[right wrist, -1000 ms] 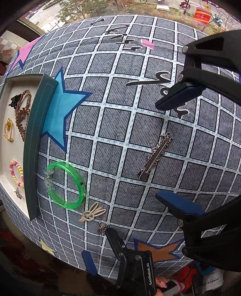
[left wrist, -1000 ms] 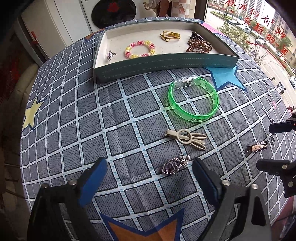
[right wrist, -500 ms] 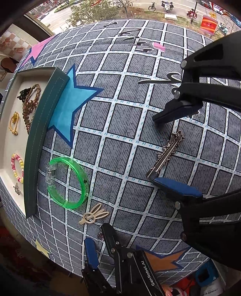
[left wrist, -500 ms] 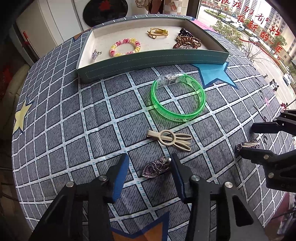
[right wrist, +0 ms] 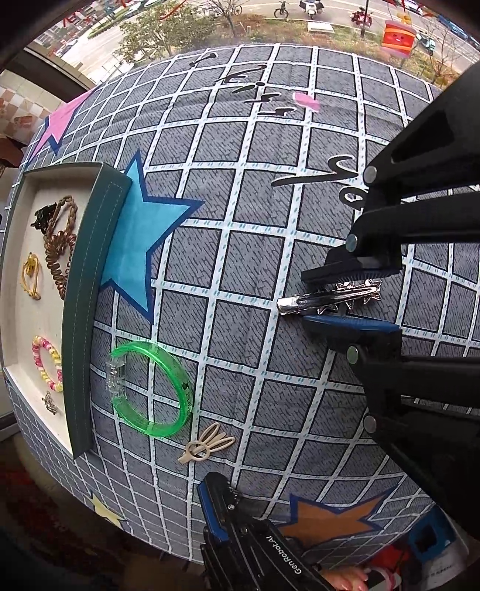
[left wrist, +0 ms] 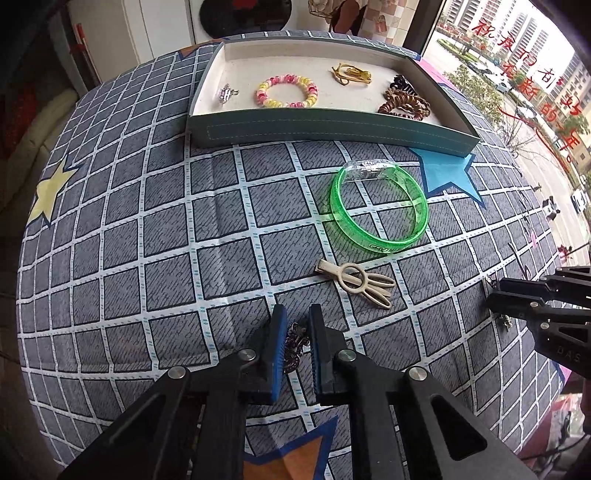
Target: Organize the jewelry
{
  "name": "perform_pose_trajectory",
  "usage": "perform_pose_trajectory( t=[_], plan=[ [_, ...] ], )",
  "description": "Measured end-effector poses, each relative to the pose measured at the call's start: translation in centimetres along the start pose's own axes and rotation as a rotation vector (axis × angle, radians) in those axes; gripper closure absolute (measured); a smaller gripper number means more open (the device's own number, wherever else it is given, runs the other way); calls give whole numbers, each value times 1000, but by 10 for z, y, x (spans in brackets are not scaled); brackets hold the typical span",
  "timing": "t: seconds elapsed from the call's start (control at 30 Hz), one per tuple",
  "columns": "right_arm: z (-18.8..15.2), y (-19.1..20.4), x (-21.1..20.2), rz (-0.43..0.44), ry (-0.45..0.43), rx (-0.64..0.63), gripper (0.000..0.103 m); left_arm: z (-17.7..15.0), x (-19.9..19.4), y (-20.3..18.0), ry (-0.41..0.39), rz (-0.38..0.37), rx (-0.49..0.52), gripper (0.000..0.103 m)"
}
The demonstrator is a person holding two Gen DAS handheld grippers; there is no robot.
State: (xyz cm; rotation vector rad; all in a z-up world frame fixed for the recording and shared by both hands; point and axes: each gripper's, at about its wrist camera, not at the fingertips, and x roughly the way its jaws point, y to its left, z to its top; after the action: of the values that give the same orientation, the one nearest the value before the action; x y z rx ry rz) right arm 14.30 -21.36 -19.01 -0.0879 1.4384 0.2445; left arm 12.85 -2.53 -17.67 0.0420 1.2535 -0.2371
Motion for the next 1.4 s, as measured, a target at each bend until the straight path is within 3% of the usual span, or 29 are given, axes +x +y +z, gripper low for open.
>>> perform_pose_trajectory(
  t=[0.13,0.3,0.53,0.8,0.83,0.87,0.9,0.93,0.97,1.13,1.4],
  plan=[
    [1,-17,-8,54,-7,64,85,-3,-9,7,-4,-15,-36,87],
    [7,-37,-20,104,-23,115,84,-5,-18,11,-16,-17,-63,87],
    [-5,-34,-32,127,-44,129,85,-5,-27,17,-26,-21,-86,87],
    [-6,-29,-29,150,-40,137,85,-11,-35,12,-51,48,-58,87],
    [-7,-30,-30,154,-41,139,85,-13,-35,11,-51,51,-51,81],
    [-7,-30,-30,157,-42,140,85,-14,-35,10,-48,55,-45,44],
    [-7,-31,-31,157,-43,141,85,-16,-34,9,-44,66,-46,15],
    [-8,-32,-31,159,-43,144,85,-17,-36,9,-59,100,-53,0],
    [-9,-34,-32,160,-44,149,85,-18,-39,9,-83,114,-50,0],
    [-13,-41,-32,174,-43,182,85,-20,-30,9,-52,124,-15,0],
    [-17,-44,-35,180,-40,189,85,-22,-13,-4,-40,118,217,3]
  ],
)
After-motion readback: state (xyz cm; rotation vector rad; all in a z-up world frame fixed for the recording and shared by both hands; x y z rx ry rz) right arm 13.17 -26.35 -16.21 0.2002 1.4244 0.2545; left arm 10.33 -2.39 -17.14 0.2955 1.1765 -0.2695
